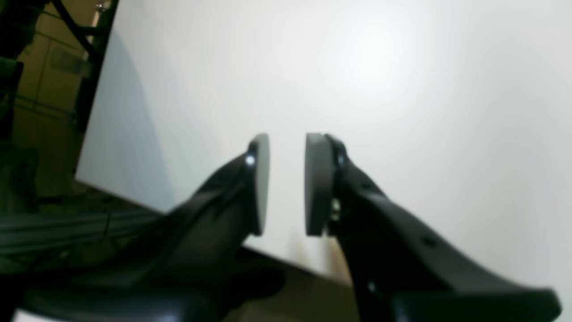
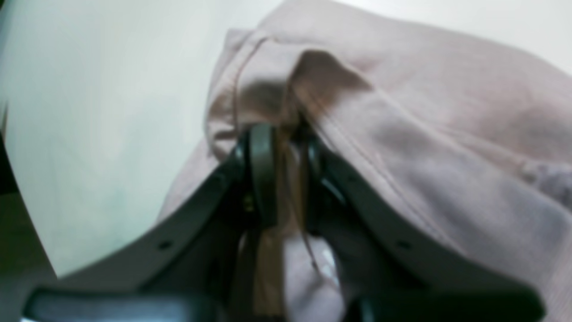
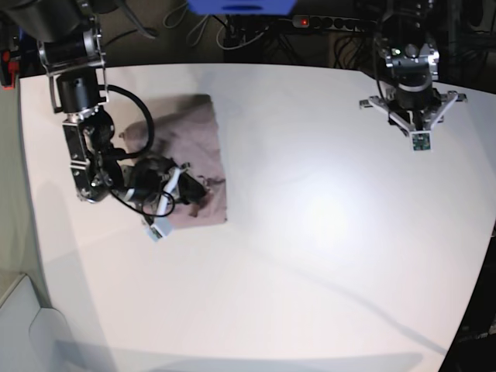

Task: Layout the t-shirt on the table in an organized manner, then fold the t-shirt properly
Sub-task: 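Tuck and smooth the bundle edge with the right gripper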

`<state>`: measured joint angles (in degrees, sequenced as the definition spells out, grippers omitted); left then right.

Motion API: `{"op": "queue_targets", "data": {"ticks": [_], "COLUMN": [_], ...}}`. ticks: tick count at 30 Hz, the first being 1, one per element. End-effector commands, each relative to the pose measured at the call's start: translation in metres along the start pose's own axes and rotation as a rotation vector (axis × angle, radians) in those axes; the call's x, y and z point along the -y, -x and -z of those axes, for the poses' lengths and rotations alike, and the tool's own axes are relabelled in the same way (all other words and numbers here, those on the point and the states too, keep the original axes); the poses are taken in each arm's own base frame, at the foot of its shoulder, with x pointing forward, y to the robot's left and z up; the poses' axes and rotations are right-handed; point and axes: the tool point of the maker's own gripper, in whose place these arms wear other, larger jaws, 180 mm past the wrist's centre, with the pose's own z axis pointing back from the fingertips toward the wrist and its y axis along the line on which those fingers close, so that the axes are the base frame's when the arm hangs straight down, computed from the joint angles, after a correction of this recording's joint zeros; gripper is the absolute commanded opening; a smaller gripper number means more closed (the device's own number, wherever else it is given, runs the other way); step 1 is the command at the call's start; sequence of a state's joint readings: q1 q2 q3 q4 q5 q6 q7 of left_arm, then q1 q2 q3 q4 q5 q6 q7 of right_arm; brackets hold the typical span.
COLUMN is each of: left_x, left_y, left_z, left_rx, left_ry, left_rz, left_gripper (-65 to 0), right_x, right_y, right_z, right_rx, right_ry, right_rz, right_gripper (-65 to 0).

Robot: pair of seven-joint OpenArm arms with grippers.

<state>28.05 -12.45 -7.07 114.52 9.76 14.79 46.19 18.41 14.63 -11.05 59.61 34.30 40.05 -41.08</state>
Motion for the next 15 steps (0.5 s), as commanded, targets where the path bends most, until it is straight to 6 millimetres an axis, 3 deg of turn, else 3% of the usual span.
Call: {"op": "queue_targets", "data": {"ticks": [1, 5, 8, 12, 15], "left_x": [-0.007, -0.007, -0.006, -0.005, -0.005], "left_y": [-0.010, -0.010, -0.008, -0.008, -0.008], "left_z": [-0.004, -0.004, -0.005, -0.005, -0.005], "left_rx": [0.041, 0.040, 0.035, 0.036, 0.036], "left_ry": [-0.020, -0.021, -0.017, -0.015, -0.015], "left_rz": [0.001, 0.001, 0.003, 0.001, 0.001], "left_gripper": [-51.7, -51.7, -51.7, -51.7, -51.7], "right_x": [0.006, -0.005, -0.020, -0.027, -0.032], "right_y": [-0.019, -0.059, -0.071, -0.061, -0.031], "right_z": [-0.007, -0.038, -0.058, -0.085, -0.099], "right_rx": [0.022, 0.058, 0.076, 0.086, 0.086], "right_ry": [0.022, 0.060, 0.084, 0.139, 0.162], "right_rz": [-0.041, -0.218, -0.301, -0.316, -0.268], "right_gripper": [-57.0, -57.0, -57.0, -57.0, -57.0]}}
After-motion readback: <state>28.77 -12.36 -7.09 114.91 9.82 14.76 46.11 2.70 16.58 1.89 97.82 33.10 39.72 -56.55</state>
